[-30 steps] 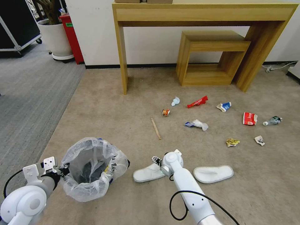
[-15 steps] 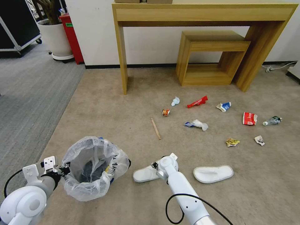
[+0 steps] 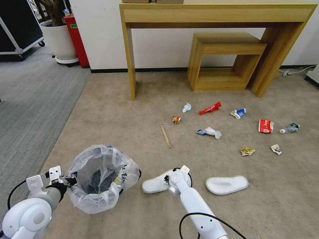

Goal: Pick up the trash bin and place the garbage on the floor into it.

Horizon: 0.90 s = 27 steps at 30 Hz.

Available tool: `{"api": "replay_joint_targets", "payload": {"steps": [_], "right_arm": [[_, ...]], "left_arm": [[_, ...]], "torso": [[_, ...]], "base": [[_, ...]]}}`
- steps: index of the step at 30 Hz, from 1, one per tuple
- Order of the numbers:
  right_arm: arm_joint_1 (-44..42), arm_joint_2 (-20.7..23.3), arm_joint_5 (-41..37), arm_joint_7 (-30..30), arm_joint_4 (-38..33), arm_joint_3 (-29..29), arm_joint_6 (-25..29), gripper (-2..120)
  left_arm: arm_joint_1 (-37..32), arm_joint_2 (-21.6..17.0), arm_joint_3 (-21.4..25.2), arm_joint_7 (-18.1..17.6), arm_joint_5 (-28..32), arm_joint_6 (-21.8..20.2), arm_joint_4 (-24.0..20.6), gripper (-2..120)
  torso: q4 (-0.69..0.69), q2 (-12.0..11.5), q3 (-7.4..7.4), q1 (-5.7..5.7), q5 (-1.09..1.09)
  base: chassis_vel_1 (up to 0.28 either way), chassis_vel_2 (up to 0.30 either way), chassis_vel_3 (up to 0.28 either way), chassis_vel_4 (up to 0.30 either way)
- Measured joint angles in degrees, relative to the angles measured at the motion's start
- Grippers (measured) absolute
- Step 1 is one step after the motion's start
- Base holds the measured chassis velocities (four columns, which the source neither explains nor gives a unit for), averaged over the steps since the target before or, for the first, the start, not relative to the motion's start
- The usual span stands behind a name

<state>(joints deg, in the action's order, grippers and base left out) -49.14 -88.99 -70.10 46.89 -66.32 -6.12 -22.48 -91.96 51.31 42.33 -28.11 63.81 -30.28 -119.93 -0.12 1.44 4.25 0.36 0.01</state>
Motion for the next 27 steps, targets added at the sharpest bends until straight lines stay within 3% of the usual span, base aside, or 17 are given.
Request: {"api": "replay_joint_targets", "payload": {"steps": [7,12,19,27], "right_arm": [[-1.83,2.69,2.76,-4.14,-2.33,0.45,1.39,21],[-4.55,7.5,3.55,-7.16,-8.97,0.13,2.62,3],[-5.12,7.52,4.74,-7.82,-8.23,0.23,3.43,0],[-5.02,5.06,5.71,-7.67,-6.94,1.15,3.29,25]], "left_arm": [[-0.02,-0.07,0.05,0.02,-0.07,0.06,0.14,0],[0.48,-0.01,-0.15,0.03,-0.17,0.23,0.68,0],[0.55,0.33,-0.33,0.05,-0.34,0.37,0.8,0],[0.19,0.98,-0.3,0.14,-0.25,0.59,0.73,0]], "torso": [[0.0,0.0,0.0,0.0,0.0],[-0.02,0.0,0.0,0.0,-0.01],[-0.01,0.0,0.0,0.0,0.0],[0.0,0.0,0.0,0.0,-0.01]], "base": [[0.0,0.0,0.0,0.0],[0.0,0.0,0.0,0.0],[0.0,0.0,0.0,0.0],[0.0,0.0,0.0,0.0]]}}
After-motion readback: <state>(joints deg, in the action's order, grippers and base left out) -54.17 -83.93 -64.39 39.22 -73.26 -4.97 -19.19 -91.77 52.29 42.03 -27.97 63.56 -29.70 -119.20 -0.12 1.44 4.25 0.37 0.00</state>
